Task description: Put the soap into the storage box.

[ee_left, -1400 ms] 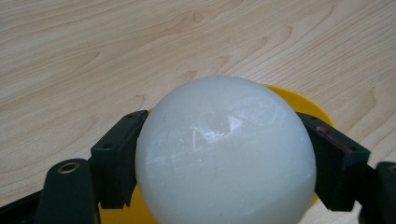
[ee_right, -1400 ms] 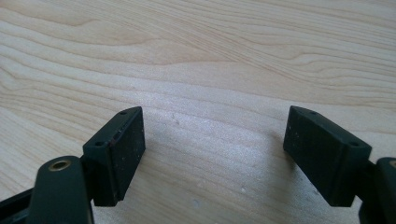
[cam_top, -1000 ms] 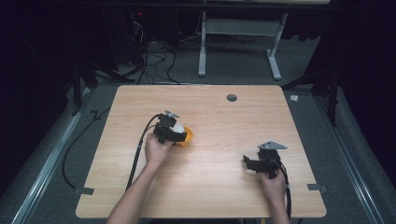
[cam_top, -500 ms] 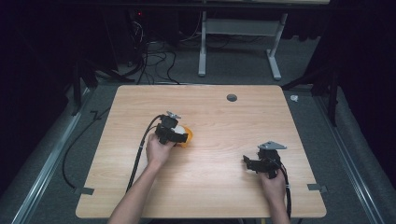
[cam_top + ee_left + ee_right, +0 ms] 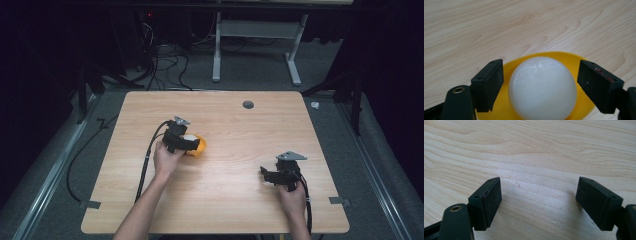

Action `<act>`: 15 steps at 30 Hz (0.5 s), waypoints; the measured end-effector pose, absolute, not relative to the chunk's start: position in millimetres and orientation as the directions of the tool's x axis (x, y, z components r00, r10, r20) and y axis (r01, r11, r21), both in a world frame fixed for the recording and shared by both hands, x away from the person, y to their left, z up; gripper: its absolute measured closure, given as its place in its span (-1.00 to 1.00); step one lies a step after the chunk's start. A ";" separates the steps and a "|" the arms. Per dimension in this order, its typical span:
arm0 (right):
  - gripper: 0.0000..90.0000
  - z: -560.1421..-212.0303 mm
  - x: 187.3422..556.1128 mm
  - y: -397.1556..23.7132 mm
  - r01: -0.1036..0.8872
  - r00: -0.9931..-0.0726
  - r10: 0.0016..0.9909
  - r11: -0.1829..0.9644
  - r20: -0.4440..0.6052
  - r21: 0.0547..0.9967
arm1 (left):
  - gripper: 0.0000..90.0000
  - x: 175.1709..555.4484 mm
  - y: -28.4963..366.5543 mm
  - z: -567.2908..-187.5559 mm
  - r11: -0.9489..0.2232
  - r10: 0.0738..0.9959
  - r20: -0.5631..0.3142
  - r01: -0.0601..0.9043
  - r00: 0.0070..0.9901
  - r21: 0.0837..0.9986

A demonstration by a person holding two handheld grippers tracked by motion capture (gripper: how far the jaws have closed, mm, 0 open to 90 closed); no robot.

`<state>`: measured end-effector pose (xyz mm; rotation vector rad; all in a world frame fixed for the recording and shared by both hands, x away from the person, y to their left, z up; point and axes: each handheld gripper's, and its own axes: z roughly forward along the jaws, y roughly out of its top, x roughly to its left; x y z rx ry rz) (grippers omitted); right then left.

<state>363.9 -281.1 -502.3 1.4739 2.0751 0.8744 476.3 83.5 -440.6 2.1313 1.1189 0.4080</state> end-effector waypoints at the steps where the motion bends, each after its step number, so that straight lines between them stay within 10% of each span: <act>1: -0.52 -502.3 363.9 -281.1 0.661 -0.330 0.944 0.230 0.002 0.714 | -0.52 475.2 84.2 -439.2 -0.393 0.813 -0.037 0.595 0.581 0.701; 15: -0.52 -502.3 363.9 -281.1 0.661 -0.333 0.943 0.229 0.005 0.715 | -0.52 465.2 91.4 -424.9 -0.402 0.803 -0.017 0.561 0.596 0.723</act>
